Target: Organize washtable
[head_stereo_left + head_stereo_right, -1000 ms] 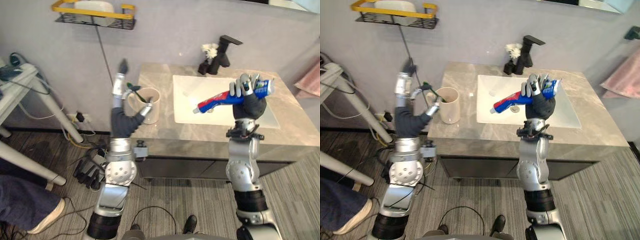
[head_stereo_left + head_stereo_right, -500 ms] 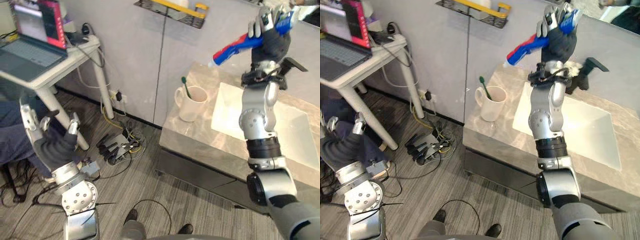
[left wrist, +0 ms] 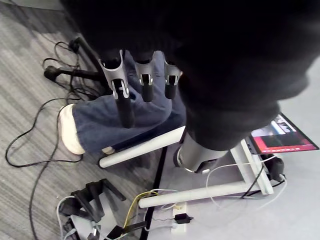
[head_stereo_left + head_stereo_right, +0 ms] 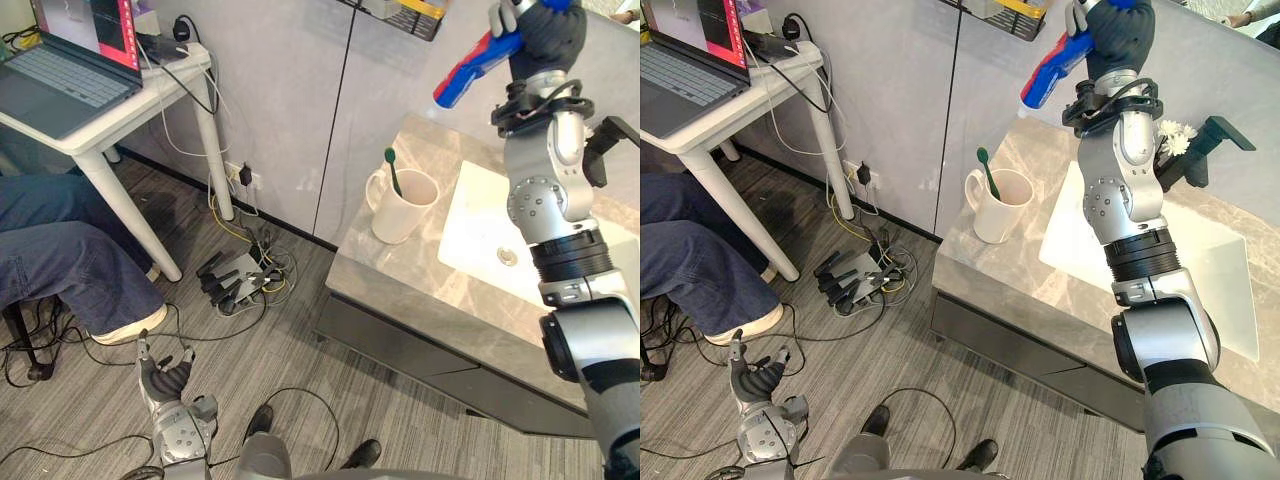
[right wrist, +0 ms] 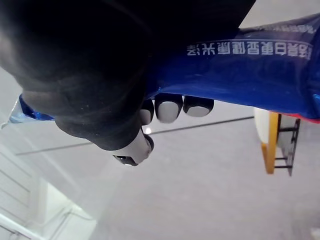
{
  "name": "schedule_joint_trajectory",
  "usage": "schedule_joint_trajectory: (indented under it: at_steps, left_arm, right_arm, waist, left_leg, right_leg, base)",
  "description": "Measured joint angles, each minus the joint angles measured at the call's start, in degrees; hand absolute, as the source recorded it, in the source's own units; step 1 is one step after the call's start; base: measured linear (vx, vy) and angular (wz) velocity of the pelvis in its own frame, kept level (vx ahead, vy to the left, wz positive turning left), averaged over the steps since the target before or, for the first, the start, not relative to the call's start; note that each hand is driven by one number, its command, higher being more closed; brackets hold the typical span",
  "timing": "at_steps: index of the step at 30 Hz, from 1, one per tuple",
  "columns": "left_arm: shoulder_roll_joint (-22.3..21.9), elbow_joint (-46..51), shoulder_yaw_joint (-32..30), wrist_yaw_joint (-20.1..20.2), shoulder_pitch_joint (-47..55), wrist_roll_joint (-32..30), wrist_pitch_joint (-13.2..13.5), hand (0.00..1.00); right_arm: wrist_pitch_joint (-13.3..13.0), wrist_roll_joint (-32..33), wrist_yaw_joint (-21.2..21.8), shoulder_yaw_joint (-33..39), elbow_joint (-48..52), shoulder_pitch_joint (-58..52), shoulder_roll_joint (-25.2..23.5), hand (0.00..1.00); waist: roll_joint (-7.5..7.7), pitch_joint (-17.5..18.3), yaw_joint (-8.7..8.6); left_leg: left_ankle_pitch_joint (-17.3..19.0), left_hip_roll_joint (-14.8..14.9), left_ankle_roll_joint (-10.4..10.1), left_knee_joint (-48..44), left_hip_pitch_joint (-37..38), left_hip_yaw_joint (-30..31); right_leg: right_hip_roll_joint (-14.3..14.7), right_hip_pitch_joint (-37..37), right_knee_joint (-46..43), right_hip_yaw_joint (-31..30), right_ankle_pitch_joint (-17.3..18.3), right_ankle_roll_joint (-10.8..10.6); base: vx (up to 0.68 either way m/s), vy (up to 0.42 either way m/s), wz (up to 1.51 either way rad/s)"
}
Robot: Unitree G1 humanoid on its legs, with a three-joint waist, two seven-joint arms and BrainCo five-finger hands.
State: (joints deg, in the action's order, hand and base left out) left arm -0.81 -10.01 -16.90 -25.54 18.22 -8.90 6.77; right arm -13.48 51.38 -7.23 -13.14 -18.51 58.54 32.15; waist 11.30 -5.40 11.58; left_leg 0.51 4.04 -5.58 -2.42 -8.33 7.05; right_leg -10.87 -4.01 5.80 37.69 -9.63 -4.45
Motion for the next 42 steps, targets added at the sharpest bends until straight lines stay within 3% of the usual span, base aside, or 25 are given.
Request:
schedule_joint_trajectory:
  at_steps: [4,8,14,25,35,42]
  left_arm:
    - [1.06,-9.46,-1.8,0.65,-2.24,4.6,-0.15,0.0]
    - [2.73,-18.0,-0.56,1.97,-5.12,6.21,-0.04,0.0]
    - [4.3,-29.08,0.59,4.26,-7.15,11.03,-0.1,0.0]
    - [6.47,-33.32,-0.99,4.3,-7.45,13.28,0.03,0.0]
    - [7.92,-34.46,-3.88,4.38,-8.24,13.92,0.09,0.0]
    - [7.89,-34.44,-4.03,5.63,-8.12,14.75,0.17,0.0]
  right_arm:
    - [-0.19,-0.29,-0.08,0.06,8.36,-0.34,0.09,1.0]
    - [-2.81,-0.73,-0.03,0.44,15.65,-4.84,-0.57,1.0]
    - [-3.0,-2.01,-0.07,-0.85,17.86,-13.49,-7.19,1.0]
    - [-3.97,-3.13,0.19,-0.6,24.52,-22.92,-7.49,1.0]
    - [-4.19,-4.36,-0.17,4.21,24.43,-25.37,-8.59,1.0]
    - [-4.22,-4.87,-0.53,8.66,19.59,-21.98,-3.69,1.0]
  waist:
    - [0.19,-2.06,-1.39]
    - [0.31,-2.15,-1.67]
    - [1.05,-2.37,-2.93]
    - [2.37,-2.52,-2.96]
    - [4.92,-2.42,-2.89]
    - [5.06,-2.32,-2.94]
  left_leg:
    - [0.03,0.08,0.02,-0.08,-0.03,-0.82]
    - [0.06,0.22,0.05,-0.06,-0.78,-1.07]
    - [0.13,0.84,-0.05,-0.05,-0.84,-1.72]
    - [0.15,0.92,-0.11,-0.04,-1.17,-0.93]
    - [0.15,0.82,-0.11,-0.21,-2.36,-0.76]
    - [0.14,0.86,-0.11,-0.59,-2.72,-0.71]
  right_leg:
    - [-0.01,-0.45,0.18,-0.24,0.08,0.1]
    - [0.17,-1.57,-0.01,-0.77,-0.09,0.2]
    - [0.74,-2.2,-0.02,-1.97,-0.23,0.36]
    - [0.88,-2.21,-0.02,-1.74,-0.19,0.34]
    - [0.83,-3.13,-0.03,-1.63,-0.18,0.33]
    - [0.9,-3.32,-0.04,-1.64,-0.21,0.36]
  base:
    - [-0.02,0.005,-0.1]
    - [0.02,0.0,-0.07]
    - [0.02,-0.004,-0.08]
    - [0.0,0.005,0.02]
    - [0.0,0.002,0.0]
    - [0.0,0.0,0.0]
